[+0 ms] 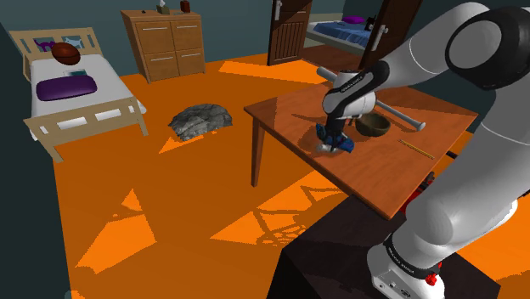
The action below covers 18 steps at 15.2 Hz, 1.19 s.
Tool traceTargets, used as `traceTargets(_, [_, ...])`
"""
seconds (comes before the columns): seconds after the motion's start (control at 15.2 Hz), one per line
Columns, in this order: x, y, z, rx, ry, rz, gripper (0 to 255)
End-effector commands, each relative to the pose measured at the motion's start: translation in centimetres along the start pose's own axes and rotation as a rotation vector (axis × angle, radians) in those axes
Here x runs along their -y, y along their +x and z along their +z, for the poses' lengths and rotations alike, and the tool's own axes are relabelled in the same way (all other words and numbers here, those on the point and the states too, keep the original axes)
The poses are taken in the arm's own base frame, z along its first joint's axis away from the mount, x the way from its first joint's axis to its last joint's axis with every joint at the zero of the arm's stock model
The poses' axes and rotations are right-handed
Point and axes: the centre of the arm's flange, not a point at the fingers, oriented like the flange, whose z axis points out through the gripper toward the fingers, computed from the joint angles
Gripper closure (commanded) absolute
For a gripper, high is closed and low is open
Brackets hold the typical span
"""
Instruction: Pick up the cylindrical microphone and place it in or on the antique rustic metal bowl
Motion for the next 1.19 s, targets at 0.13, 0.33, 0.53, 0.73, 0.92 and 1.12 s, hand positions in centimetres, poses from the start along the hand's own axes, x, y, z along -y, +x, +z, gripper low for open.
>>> traceTargets(0.13, [-0.2, 0.0, -2.2, 0.0, 0.0, 0.0, 255])
traceTargets(0.33, [-0.3, 0.0, -3.8, 0.0, 0.0, 0.0, 255])
traceTargets(0.53, [-0.4, 0.0, -5.4, 0.0, 0.0, 0.0, 255])
traceTargets(0.73, [-0.5, 0.0, -6.9, 0.0, 0.0, 0.0, 255])
traceTargets(0.92, [-0.6, 0.0, -8.5, 0.0, 0.0, 0.0, 255])
traceTargets(1.12, [-0.8, 0.0, -10.1, 0.0, 0.0, 0.0, 255])
